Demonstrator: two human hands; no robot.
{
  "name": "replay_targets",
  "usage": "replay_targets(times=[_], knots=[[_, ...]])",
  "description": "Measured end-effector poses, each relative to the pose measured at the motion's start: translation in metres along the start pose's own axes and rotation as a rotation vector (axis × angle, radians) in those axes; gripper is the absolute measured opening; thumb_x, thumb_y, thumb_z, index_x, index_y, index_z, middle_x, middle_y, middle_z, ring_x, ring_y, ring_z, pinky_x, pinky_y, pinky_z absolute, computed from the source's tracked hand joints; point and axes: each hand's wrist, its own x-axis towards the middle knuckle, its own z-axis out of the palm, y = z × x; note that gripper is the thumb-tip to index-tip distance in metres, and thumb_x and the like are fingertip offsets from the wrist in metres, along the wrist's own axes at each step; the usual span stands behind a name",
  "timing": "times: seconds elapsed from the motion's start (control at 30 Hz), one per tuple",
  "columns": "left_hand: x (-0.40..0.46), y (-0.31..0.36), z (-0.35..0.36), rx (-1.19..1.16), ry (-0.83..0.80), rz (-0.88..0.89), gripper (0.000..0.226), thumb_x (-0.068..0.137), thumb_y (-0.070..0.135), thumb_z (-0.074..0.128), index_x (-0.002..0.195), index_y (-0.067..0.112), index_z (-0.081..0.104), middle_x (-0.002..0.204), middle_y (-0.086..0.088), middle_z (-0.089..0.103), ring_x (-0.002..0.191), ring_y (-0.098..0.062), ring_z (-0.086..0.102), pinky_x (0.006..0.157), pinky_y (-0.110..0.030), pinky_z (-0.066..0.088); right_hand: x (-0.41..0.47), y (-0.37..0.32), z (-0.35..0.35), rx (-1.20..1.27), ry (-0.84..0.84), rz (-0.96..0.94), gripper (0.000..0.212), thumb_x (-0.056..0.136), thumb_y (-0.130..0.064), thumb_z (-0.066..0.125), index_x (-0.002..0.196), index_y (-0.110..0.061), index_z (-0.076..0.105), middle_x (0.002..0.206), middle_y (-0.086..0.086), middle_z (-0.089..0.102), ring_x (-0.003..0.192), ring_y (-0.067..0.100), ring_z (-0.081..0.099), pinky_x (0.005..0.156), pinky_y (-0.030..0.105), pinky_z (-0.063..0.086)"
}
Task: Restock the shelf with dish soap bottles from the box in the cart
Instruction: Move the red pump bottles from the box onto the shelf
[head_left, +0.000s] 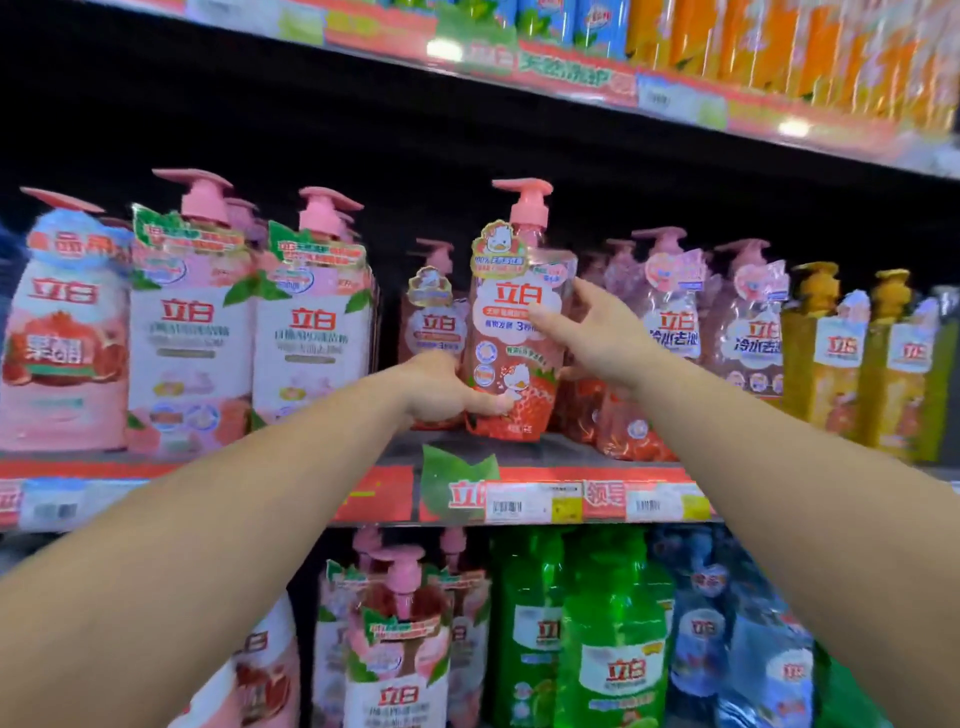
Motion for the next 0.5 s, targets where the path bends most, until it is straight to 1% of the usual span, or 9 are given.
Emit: replay_targets(times=[0.07, 0.13, 0.23, 0.33, 0.37, 0.4, 0.43, 0.47, 0.5], knots=[[0.013, -0.012, 0.001, 0.038, -0.023, -0.009, 0.048, 0.073, 0.035, 0.084, 0.112, 0.012, 0.069, 0.107, 0.002, 0.072, 0.086, -0.011, 0.066, 0.08, -0.025, 0.052, 0.006, 0.016, 0.006, -0.019, -0.019, 0.053, 0.032, 0.091, -0.031, 0.065, 0.12, -0.026, 0.053, 0.112, -0.007, 0.066, 0.093, 0.012, 0.067, 0.059, 0.028, 0.057], [0.024, -0.022, 0.004, 0.065, -0.046, -0.024, 0.046, 0.074, 0.035, 0.083, 0.11, 0.011, 0.068, 0.104, 0.0, 0.072, 0.073, -0.008, 0.062, 0.066, -0.021, 0.048, 0.012, 0.029, 0.009, -0.021, -0.048, 0.102, 0.034, 0.093, -0.031, 0.063, 0.124, -0.028, 0.051, 0.115, -0.007, 0.066, 0.098, 0.014, 0.067, 0.068, 0.035, 0.059], [0.037, -0.032, 0.008, 0.092, -0.057, -0.036, 0.044, 0.075, 0.038, 0.082, 0.108, 0.012, 0.066, 0.097, -0.001, 0.072, 0.07, -0.013, 0.062, 0.061, -0.023, 0.049, 0.021, 0.039, 0.011, -0.009, -0.051, 0.108, 0.04, 0.093, -0.028, 0.063, 0.129, -0.033, 0.046, 0.118, -0.006, 0.065, 0.103, 0.016, 0.066, 0.074, 0.037, 0.059], [0.047, -0.033, 0.008, 0.128, -0.064, -0.054, 0.046, 0.075, 0.041, 0.081, 0.104, 0.01, 0.067, 0.092, -0.01, 0.074, 0.069, -0.021, 0.063, 0.06, -0.025, 0.049, 0.027, 0.048, 0.015, -0.123, -0.065, 0.063, 0.072, 0.076, -0.026, 0.081, 0.136, -0.031, 0.04, 0.121, -0.007, 0.065, 0.109, 0.015, 0.064, 0.089, 0.041, 0.056], [0.049, -0.033, 0.009, 0.148, -0.057, -0.062, 0.049, 0.073, 0.043, 0.082, 0.104, 0.009, 0.067, 0.091, -0.013, 0.074, 0.068, -0.022, 0.063, 0.061, -0.027, 0.049, 0.028, 0.05, 0.018, -0.178, -0.063, 0.064, 0.083, 0.071, -0.026, 0.085, 0.137, -0.029, 0.036, 0.123, -0.007, 0.063, 0.112, 0.016, 0.062, 0.09, 0.041, 0.056], [0.051, -0.033, 0.01, 0.167, -0.045, -0.066, 0.05, 0.072, 0.045, 0.082, 0.104, 0.009, 0.067, 0.088, -0.013, 0.074, 0.065, -0.022, 0.062, 0.061, -0.028, 0.049, 0.028, 0.051, 0.02, -0.234, -0.058, 0.102, 0.089, 0.068, -0.026, 0.087, 0.138, -0.029, 0.032, 0.124, -0.007, 0.06, 0.112, 0.018, 0.061, 0.084, 0.042, 0.057], [0.053, -0.033, 0.011, 0.184, -0.031, -0.072, 0.05, 0.072, 0.045, 0.082, 0.103, 0.008, 0.067, 0.083, -0.013, 0.073, 0.063, -0.021, 0.061, 0.06, -0.027, 0.048, 0.027, 0.051, 0.022, -0.292, -0.054, 0.169, 0.091, 0.068, -0.029, 0.087, 0.138, -0.029, 0.029, 0.124, -0.006, 0.058, 0.108, 0.021, 0.061, 0.073, 0.041, 0.059], [0.055, -0.032, 0.012, 0.196, -0.016, -0.073, 0.05, 0.072, 0.045, 0.082, 0.101, 0.008, 0.067, 0.08, -0.011, 0.072, 0.062, -0.02, 0.061, 0.06, -0.027, 0.049, 0.026, 0.052, 0.025, -0.353, -0.059, 0.251, 0.092, 0.068, -0.032, 0.087, 0.137, -0.028, 0.027, 0.122, -0.002, 0.057, 0.1, 0.024, 0.064, 0.063, 0.039, 0.059], [0.056, -0.032, 0.013, 0.21, -0.003, -0.072, 0.05, 0.072, 0.045, 0.082, 0.1, 0.007, 0.067, 0.077, -0.01, 0.072, 0.062, -0.02, 0.062, 0.06, -0.027, 0.05, 0.024, 0.052, 0.027, -0.402, -0.071, 0.328, 0.09, 0.069, -0.035, 0.085, 0.135, -0.026, 0.026, 0.119, 0.003, 0.057, 0.089, 0.026, 0.067, 0.056, 0.038, 0.058]])
